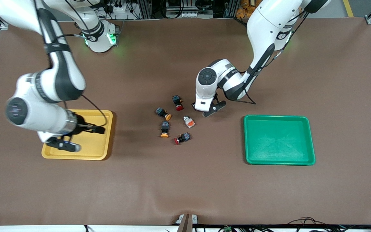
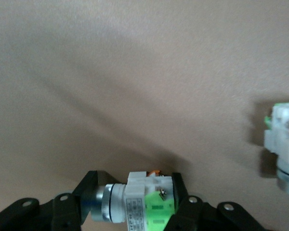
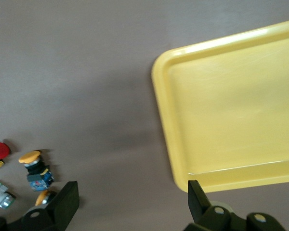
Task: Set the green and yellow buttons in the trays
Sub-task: 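Carry the button to the green tray while the right gripper reaches the buttons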
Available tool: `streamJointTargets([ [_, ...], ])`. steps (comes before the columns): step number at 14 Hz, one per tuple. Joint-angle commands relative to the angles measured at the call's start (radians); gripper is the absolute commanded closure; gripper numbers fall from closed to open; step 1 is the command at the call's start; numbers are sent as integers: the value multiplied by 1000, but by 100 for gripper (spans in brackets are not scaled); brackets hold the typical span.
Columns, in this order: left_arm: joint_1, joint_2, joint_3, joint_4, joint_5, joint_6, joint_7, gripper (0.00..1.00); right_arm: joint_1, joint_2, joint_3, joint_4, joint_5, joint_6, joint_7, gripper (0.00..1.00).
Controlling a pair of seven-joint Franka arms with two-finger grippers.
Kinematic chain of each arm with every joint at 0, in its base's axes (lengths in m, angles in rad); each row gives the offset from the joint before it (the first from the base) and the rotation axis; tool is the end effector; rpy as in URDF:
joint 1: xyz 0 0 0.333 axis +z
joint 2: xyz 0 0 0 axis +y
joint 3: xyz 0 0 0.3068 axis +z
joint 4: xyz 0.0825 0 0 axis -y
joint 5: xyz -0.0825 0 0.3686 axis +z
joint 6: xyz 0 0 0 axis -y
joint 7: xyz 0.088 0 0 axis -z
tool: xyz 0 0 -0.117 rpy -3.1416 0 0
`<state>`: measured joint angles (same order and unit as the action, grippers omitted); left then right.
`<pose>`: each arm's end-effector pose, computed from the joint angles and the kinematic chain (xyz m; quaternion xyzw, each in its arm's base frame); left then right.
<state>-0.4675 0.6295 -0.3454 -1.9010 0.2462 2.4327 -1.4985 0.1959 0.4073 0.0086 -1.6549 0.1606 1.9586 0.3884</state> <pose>0.4238 -0.4365 0.1732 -0.9619 -0.2713 0.0314 0.0121 0.6215 0.1406 0.3563 -0.9879 0.1256 0.0711 0.0560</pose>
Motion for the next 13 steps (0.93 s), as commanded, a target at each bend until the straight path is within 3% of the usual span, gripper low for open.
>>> streamJointTargets([
  [1,44,-101,-1,-6,22,-55,6,100,48,27,-7,-3,11,64,99,0],
  [7,320,-234,-9,-3,8,-266,455,100,195,129,-9,4,10,248,282,0],
  [13,562,-197,-6,-12,18,-287,716,100,345,238,-12,12,-6,391,368,0],
])
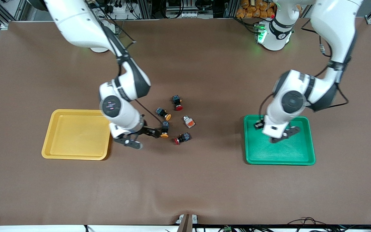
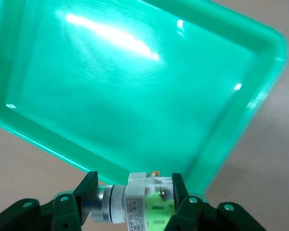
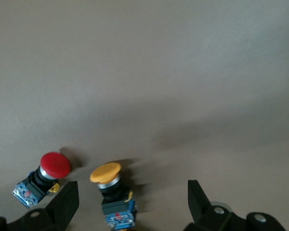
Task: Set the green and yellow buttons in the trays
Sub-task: 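Place it in the green tray while the right gripper grasps the yellow button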
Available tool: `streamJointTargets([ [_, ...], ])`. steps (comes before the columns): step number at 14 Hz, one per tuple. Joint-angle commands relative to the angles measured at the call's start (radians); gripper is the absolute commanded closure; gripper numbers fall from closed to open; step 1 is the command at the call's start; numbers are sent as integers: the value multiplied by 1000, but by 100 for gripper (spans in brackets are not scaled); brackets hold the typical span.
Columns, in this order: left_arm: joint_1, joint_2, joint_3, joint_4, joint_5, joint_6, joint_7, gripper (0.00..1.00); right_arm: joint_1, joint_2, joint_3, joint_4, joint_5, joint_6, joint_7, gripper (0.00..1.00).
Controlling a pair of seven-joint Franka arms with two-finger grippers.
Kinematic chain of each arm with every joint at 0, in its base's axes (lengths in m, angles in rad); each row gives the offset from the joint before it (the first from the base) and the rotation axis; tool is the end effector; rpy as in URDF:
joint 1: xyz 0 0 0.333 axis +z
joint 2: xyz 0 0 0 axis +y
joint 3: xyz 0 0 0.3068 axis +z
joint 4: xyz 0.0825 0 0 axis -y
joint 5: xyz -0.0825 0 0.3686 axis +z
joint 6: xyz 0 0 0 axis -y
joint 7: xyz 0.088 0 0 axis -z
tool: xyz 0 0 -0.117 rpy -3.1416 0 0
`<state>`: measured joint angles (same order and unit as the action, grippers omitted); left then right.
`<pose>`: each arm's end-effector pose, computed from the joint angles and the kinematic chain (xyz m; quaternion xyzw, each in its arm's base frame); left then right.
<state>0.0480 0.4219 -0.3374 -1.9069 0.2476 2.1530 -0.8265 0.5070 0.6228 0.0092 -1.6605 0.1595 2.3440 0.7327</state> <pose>0.5746 -0.1506 0.2677 -0.9769 -0.1994 0.0454 0.0627 0.5847 0.3351 0.2443 -0.9844 0.1621 0.0114 0.0674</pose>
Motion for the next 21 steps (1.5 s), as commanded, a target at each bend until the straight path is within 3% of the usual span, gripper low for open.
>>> streamJointTargets([
  [1,76,26,-14,-4,21,-1,67,100,48,35,-12,18,-5,17,31,0],
  [7,156,87,-11,-3,90,86,98,100,99,123,-17,16,-33,115,74,2],
  [8,171,100,-11,0,90,109,110,100,102,132,-21,16,-43,132,74,17],
  [9,177,109,-11,5,91,129,128,100,107,133,-25,18,-44,132,83,45],
  [10,179,119,-6,11,108,143,145,100,107,133,-25,18,-46,132,86,80],
  [11,188,132,-2,22,142,156,151,100,104,133,-25,22,-44,130,88,100],
  [13,231,176,-3,43,231,188,152,100,85,129,-23,43,-41,120,83,100],
  [14,237,193,-3,64,260,189,153,90,77,129,-23,51,-40,118,85,100],
  [15,237,207,-3,84,269,189,152,50,65,127,-25,57,-37,120,82,100],
  [16,240,207,-3,89,268,189,152,0,39,127,-25,73,-40,118,80,100],
  [19,234,164,-17,79,254,174,144,0,-34,106,-28,91,-41,97,73,100],
  [21,237,126,-75,77,246,99,133,0,-116,107,-32,134,-43,52,51,100],
])
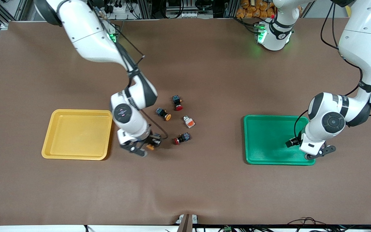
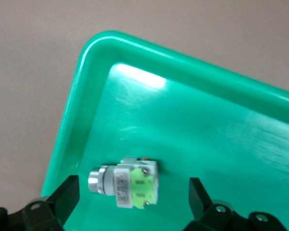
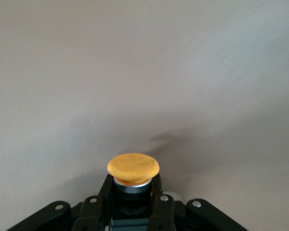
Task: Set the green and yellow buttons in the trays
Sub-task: 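Place it in the green tray while the right gripper grasps the yellow button, then carry the yellow button to its tray while the left gripper reaches the buttons, then grasp the orange-terminal white button with the left gripper while the right gripper lowers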
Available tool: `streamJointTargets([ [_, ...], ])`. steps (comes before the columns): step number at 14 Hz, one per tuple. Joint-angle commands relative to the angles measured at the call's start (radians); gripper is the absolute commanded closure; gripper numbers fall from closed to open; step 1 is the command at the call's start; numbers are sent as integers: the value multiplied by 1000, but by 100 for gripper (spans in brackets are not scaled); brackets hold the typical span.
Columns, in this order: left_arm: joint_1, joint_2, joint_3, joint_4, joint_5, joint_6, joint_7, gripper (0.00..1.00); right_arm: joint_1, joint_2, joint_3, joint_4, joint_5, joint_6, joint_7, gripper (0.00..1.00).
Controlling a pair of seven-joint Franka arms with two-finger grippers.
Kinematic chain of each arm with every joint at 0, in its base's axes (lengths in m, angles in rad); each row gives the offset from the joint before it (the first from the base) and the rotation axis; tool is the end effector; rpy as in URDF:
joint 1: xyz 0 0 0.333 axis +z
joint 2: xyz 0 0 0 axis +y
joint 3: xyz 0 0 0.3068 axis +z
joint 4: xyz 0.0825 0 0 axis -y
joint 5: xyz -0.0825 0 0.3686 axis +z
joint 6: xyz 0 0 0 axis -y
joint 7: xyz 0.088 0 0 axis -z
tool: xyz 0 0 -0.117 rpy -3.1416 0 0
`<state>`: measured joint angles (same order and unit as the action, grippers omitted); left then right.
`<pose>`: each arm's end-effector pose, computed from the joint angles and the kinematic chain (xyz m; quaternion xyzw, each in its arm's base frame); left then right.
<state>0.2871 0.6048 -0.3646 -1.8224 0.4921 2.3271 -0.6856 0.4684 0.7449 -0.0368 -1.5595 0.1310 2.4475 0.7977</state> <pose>0.6281 -0.0242 0.2106 -0.9850 -0.1561 -0.0101 0.0726 0.6352 0.2978 0.2141 -0.9718 0.2220 -0.0396 0.0687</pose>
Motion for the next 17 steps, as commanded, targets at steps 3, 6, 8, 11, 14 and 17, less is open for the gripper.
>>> streamJointTargets([
  [3,-3,-77,-135,-8,-169,-149,-37,0,-192,-30,11,49,-16,-126,-115,100],
  [6,-57,-62,-207,0,-225,-155,-188,0,-311,-91,11,47,-14,-295,-318,100],
  [8,-164,-36,-221,32,-227,-152,-346,0,-397,-124,11,39,-14,-404,-458,100],
  [11,-369,67,-220,181,-222,-149,-595,0,-502,-130,11,-17,-14,-443,-628,100],
  [14,-550,160,-173,311,-214,-135,-724,0,-565,-133,11,-76,-16,-438,-687,100],
  [17,-748,208,-7,350,-224,-50,-799,0,-638,-130,12,-122,-16,-429,-808,100],
])
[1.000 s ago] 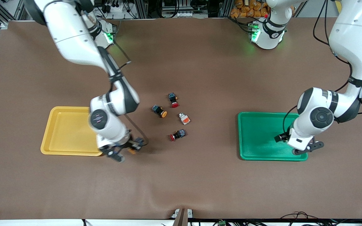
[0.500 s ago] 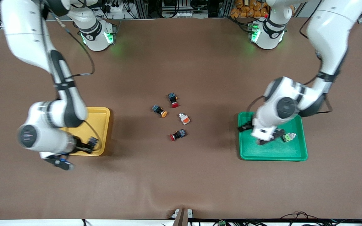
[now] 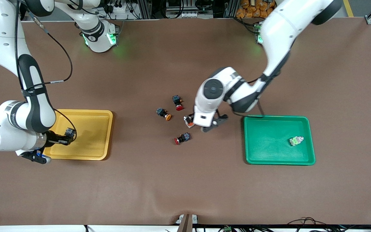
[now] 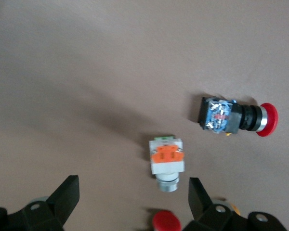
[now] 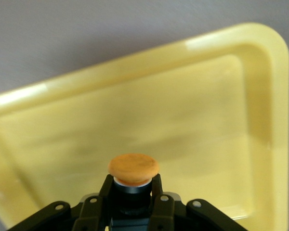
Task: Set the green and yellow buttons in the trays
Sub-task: 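Grasp the orange-terminal white button with the left gripper while the right gripper lowers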
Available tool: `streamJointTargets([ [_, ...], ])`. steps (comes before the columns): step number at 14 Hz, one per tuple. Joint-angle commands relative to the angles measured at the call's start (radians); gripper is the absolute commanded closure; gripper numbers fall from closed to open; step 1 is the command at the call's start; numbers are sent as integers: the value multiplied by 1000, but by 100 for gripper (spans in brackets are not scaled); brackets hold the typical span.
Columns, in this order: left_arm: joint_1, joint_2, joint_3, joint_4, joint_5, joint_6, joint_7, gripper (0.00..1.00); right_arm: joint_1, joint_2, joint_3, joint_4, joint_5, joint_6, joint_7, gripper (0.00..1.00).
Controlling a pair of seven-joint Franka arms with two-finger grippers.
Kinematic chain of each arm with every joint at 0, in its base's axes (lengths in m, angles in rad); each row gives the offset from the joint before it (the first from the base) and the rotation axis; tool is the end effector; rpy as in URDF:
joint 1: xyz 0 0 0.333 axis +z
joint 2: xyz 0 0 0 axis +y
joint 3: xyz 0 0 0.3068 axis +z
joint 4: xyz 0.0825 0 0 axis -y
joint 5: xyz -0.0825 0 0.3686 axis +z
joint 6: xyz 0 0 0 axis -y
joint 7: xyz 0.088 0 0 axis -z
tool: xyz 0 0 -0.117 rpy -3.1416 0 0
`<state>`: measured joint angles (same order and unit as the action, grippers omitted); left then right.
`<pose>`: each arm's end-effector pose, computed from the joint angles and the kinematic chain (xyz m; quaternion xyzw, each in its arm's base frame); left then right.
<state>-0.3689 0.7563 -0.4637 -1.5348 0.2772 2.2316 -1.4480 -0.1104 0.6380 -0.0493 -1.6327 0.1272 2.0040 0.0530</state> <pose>0.5069 -0.4690 0.2371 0.9598 0.2766 -0.0356 0.0316 0.6322 -0.0900 0.2205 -0.9811 0.1362 0.1298 0.0455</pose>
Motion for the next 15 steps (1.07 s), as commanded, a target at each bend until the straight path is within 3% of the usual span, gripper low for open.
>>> streamJointTargets([
  [1,-134,76,129,71,-9,89,-69,0,-67,-23,25,-71,-12,41,-79,100],
  [4,-168,121,154,81,-7,147,-86,0,-66,-21,26,-165,-11,197,-79,99],
  [5,-173,123,154,81,-6,148,-86,0,-65,-20,26,-174,-11,217,-79,88],
  [6,-180,123,154,79,-4,148,-86,6,-66,-18,26,-173,-9,217,-78,54],
  [7,-182,123,154,76,-4,148,-86,18,-65,-21,26,-168,-8,208,-76,5],
  [9,-180,129,154,74,-4,148,-92,54,-61,-43,29,-155,-8,181,-73,0],
  [10,-180,129,155,74,-4,148,-92,80,-57,-49,29,-121,-8,141,-67,0],
  [11,-177,126,155,74,-6,146,-92,100,-57,-50,31,-72,-6,80,-67,0],
  [13,-167,107,155,71,-1,134,-106,100,-52,-49,32,46,-3,-86,-62,0],
  [15,-148,71,155,70,3,79,-114,100,-35,-50,32,103,0,-157,-61,0],
])
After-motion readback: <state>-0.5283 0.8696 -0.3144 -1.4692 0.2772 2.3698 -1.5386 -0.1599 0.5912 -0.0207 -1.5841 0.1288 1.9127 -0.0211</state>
